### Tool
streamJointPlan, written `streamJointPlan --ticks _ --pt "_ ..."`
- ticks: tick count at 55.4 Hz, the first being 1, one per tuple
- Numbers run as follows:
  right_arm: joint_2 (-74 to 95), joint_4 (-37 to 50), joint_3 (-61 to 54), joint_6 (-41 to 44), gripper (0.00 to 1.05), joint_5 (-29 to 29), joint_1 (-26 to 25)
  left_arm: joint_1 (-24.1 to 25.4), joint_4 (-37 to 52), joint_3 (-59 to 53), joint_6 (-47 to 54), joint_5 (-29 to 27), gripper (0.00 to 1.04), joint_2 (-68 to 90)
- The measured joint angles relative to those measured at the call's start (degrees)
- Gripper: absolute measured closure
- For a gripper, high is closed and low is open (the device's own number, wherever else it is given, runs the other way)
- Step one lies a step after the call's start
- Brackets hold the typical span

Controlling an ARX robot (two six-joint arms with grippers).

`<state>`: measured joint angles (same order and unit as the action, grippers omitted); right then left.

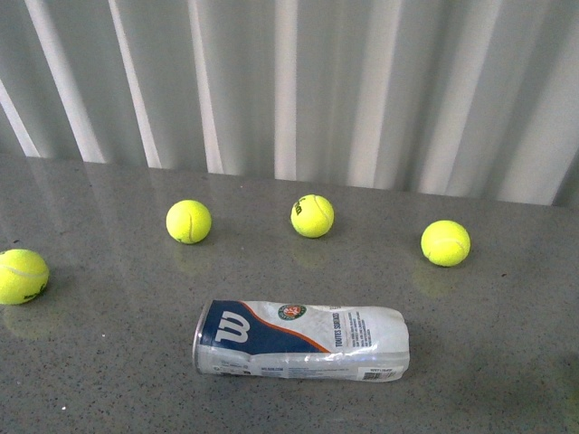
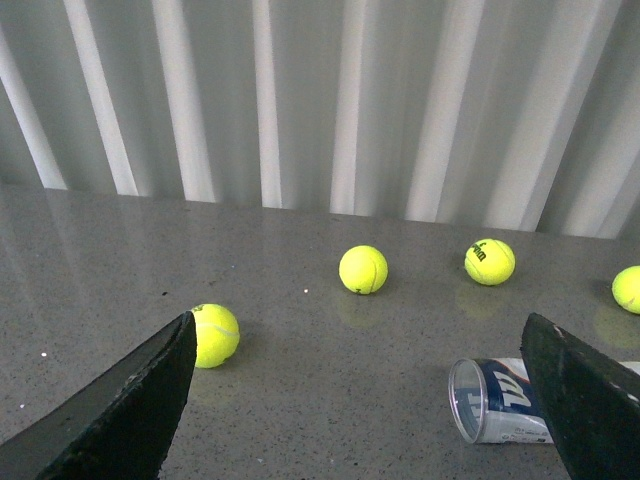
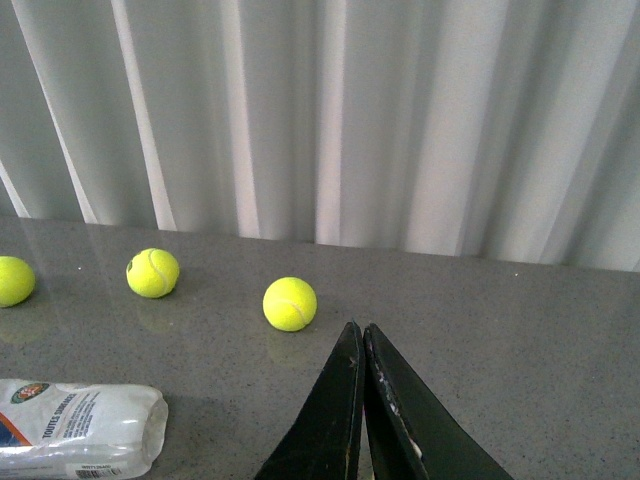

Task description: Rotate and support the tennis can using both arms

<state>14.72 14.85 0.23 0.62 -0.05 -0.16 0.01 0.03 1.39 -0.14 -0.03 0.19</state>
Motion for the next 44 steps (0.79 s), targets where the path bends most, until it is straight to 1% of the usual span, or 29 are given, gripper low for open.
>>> streamJointPlan --ticks 14,17,18,38,40,43,44 --pt "-5.1 -5.0 0.0 0.0 1.01 0.0 0.0 0.0 0.0 0.0 0.0 0.0 0.07 0.0" --pt "-11.1 -13.1 0.0 0.0 1.01 0.0 0.0 0.0 0.0 0.0 0.0 0.0 0.07 0.0" --pt "-12.4 -14.3 0.0 0.0 1.01 0.0 0.0 0.0 0.0 0.0 0.0 0.0 0.07 0.0" --pt "-14.4 -14.8 0.0 0.0 1.01 0.0 0.0 0.0 0.0 0.0 0.0 0.0 0.07 -0.1" --pt "-14.4 -14.8 0.0 0.0 0.98 0.0 0.0 0.0 0.0 0.0 0.0 0.0 0.07 -0.1" --pt "-14.4 -14.8 0.0 0.0 0.87 0.0 0.0 0.0 0.0 0.0 0.0 0.0 0.07 -0.1" --pt "-14.4 -14.8 0.0 0.0 0.86 0.0 0.0 0.0 0.0 0.0 0.0 0.0 0.07 -0.1"
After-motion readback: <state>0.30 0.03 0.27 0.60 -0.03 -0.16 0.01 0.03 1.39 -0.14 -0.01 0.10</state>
